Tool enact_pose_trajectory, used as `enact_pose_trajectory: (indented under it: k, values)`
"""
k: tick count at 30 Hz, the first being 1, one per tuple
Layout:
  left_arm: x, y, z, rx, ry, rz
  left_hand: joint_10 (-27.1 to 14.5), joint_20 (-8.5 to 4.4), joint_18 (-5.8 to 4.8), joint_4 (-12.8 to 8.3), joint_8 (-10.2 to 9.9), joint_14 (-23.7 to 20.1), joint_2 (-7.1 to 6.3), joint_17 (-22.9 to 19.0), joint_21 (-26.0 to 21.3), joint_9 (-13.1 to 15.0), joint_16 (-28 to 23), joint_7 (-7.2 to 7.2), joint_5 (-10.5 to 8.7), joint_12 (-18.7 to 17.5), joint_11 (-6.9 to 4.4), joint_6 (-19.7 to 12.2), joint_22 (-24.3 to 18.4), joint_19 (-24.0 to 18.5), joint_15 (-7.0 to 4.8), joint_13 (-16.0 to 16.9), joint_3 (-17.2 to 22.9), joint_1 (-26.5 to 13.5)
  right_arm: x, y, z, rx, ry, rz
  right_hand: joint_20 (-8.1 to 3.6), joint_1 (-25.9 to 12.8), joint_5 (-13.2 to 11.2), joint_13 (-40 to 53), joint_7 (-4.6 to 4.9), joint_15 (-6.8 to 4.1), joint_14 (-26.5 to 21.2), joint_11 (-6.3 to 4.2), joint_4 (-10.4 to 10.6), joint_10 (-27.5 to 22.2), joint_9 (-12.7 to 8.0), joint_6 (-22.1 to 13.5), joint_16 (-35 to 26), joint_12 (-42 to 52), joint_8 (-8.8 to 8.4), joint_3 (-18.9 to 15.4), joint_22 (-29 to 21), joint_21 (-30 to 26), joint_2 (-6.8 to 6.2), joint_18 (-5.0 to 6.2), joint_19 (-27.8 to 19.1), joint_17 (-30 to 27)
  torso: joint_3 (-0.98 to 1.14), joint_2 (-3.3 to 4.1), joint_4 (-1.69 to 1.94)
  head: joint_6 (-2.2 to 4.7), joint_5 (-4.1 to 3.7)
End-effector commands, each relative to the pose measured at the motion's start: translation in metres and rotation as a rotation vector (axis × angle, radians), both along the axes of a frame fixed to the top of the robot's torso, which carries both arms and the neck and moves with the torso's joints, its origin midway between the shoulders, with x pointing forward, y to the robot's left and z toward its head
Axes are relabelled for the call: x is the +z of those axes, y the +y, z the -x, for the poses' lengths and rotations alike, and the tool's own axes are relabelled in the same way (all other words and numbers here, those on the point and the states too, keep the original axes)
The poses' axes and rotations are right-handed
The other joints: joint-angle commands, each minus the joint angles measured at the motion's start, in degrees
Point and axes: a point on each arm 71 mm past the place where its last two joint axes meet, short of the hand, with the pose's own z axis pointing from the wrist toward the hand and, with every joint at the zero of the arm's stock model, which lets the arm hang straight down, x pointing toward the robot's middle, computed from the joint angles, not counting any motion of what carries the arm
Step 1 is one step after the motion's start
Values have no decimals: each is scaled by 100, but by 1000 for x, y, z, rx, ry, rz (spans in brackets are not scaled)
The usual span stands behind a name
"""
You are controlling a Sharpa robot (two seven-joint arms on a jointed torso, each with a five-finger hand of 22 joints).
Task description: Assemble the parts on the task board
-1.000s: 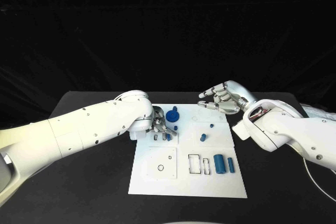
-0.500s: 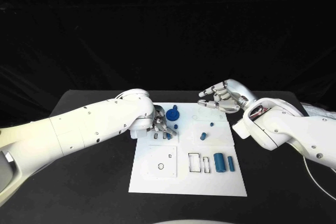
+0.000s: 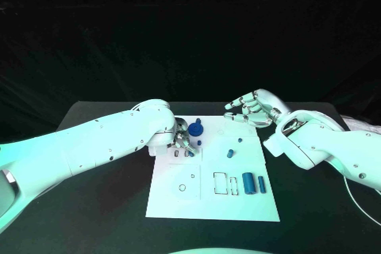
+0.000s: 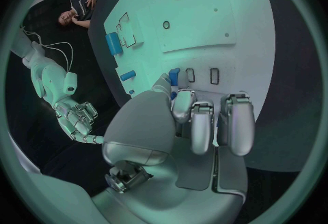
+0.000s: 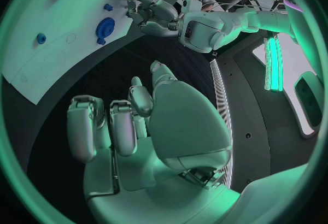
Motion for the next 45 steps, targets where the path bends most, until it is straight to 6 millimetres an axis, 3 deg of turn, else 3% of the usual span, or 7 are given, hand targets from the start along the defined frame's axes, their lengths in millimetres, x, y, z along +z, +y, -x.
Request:
enact_pose_trajectory:
  k: [1,5,6,12,20,31,45]
  values:
    - [-2,-1,1,2,-1,-3,-3,-11,-92,-111,-58,592,-154,1506,24,31,18,40,173,-48,23,-17,743,187,19,14,722,245,-1,2,1,15,3,14,11,-13,34,-10,-8,-41,450,-19,-1,-40,7,40,-29,-19,3,-17,228,-36,3,80,-41,944,0,-2,1,-10,-2]
    - [-1,1,1,10,-12,11,21,33,-99,-107,-65,592,-590,1506,35,132,18,84,226,-72,18,-5,774,198,29,4,1735,21,-1,1,1,15,4,14,11,-13,35,-9,-8,-42,450,-20,-1,-39,7,40,-29,-18,3,-17,228,-36,4,79,-41,944,2,1,2,-9,-10]
    - [0,1,0,13,-17,16,45,16,-95,-104,-30,592,-820,1506,33,225,18,105,198,-74,40,5,780,197,76,6,2306,-247,-1,1,1,15,4,15,11,-13,38,-6,-9,-42,450,-20,0,-36,7,42,-30,-13,3,-17,229,-36,5,79,-40,943,2,2,1,-8,-13]
    - [3,4,1,43,-48,71,84,36,-99,-361,58,592,-1091,1506,37,416,18,81,247,-66,42,-1,803,206,53,23,3110,-594,-1,1,1,15,5,15,10,-17,41,-10,-8,-42,449,-20,2,-38,8,44,-33,-18,4,-19,216,-43,6,82,-48,939,3,5,4,-14,-13]
    - [7,10,4,102,-97,136,175,27,-132,-546,120,592,-1203,1506,112,534,18,70,499,44,38,28,947,290,39,145,3423,-842,-3,1,0,12,10,19,10,-26,44,-10,-9,-42,449,-20,8,-37,9,47,-35,-17,4,-24,211,-47,5,83,-51,938,5,-4,20,-39,4]
    - [0,16,13,121,-163,137,194,24,-147,-596,132,592,-1211,1506,144,560,18,66,529,67,33,37,1008,324,36,172,3490,-893,-4,0,0,10,13,21,9,-36,46,-13,-10,-43,449,-20,14,-37,10,52,-36,-19,6,-30,209,-49,4,83,-51,937,20,-7,74,-52,-5]
    - [-9,21,15,104,-154,68,189,21,-148,-625,137,592,-1206,1506,148,574,18,66,532,52,32,43,1014,328,34,155,3535,-919,-4,0,0,10,14,22,9,-36,46,-13,-10,-43,449,-20,14,-37,10,52,-36,-19,6,-30,209,-49,4,83,-51,937,16,-6,67,-64,-5]
